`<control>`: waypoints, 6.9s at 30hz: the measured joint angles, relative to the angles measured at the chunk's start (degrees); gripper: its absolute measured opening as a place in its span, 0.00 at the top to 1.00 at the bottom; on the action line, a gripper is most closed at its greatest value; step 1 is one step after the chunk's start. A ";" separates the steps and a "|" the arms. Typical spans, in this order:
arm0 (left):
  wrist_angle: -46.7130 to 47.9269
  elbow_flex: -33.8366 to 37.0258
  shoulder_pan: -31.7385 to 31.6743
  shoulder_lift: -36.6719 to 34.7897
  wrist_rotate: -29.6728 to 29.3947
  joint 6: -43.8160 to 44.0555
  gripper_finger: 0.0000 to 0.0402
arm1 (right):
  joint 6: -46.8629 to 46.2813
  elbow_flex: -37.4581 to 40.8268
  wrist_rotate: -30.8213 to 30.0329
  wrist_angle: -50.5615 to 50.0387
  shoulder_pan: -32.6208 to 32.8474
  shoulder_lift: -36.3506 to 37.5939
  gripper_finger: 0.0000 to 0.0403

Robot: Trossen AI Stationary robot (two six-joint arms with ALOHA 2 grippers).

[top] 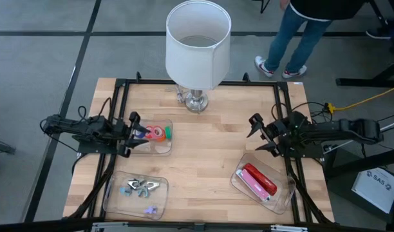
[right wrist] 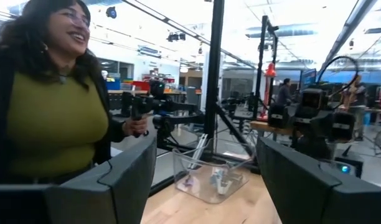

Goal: Pick and place Stapler, Stapler remover, tape
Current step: Return to Home Position

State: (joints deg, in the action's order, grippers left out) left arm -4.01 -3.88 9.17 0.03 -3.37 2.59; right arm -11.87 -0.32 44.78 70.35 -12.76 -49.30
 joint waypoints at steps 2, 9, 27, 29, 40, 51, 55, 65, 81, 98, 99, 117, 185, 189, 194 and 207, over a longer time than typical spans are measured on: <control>-1.63 1.46 0.00 -0.02 -0.40 0.40 0.54 | -0.12 0.00 0.50 0.01 -1.20 0.50 0.31; -3.50 3.39 0.00 -0.05 -1.47 0.42 0.54 | -0.20 0.00 2.47 0.15 -4.28 1.27 0.31; 0.48 3.39 0.00 -0.04 -2.76 -1.27 0.54 | -3.16 0.00 7.54 -6.97 -9.85 1.25 0.31; 0.76 3.39 0.00 -0.04 -2.05 -1.02 0.54 | -4.07 0.00 7.54 -6.97 -10.51 1.25 0.31; 1.81 2.84 0.00 -0.04 -1.49 0.56 0.54 | -6.16 0.00 6.13 -17.04 -16.28 6.84 0.31; 2.28 2.82 0.00 -0.04 -1.51 2.21 0.54 | -6.79 -0.02 -10.74 -28.01 -11.94 16.52 0.31; 2.54 2.80 0.00 -0.04 -1.51 2.21 0.54 | -6.62 -0.02 -15.60 -31.73 -7.59 19.73 0.31; 2.55 2.78 0.00 -0.04 -1.49 1.77 0.54 | -4.28 -0.02 -36.27 -35.47 7.98 21.82 0.31; 4.18 2.73 0.00 -0.04 -1.45 1.75 0.54 | -1.13 -0.02 -53.17 -40.51 22.25 23.94 0.31; 4.08 2.73 0.00 -0.04 -1.60 2.65 0.54 | 1.71 -1.33 -52.28 -69.44 22.21 48.87 0.31; 4.13 2.73 0.01 -0.04 -1.60 2.62 0.54 | 1.27 -1.44 -52.93 -70.18 22.20 48.95 0.31; 4.13 2.73 0.00 -0.04 -1.80 2.65 0.54 | 4.92 -1.38 -53.20 -71.08 22.19 49.05 0.31; 4.16 2.73 0.01 -0.04 -1.64 2.65 0.54 | 10.88 -1.40 -53.19 -71.06 22.21 49.05 0.31; 4.16 2.73 0.02 -0.04 -1.64 2.65 0.54 | 10.88 -1.40 -53.20 -71.06 22.19 49.05 0.31; 4.16 2.73 0.01 -0.04 -1.64 2.65 0.54 | 10.88 -1.40 -53.20 -71.07 22.19 49.05 0.31; 4.16 2.73 0.01 -0.04 -1.65 2.67 0.54 | 10.88 -1.40 -53.20 -71.06 22.20 49.05 0.31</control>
State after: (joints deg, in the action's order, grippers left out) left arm 0.15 -1.15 9.18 -0.01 -5.02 5.26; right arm -0.99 -1.72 -8.42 -0.72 9.44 -0.25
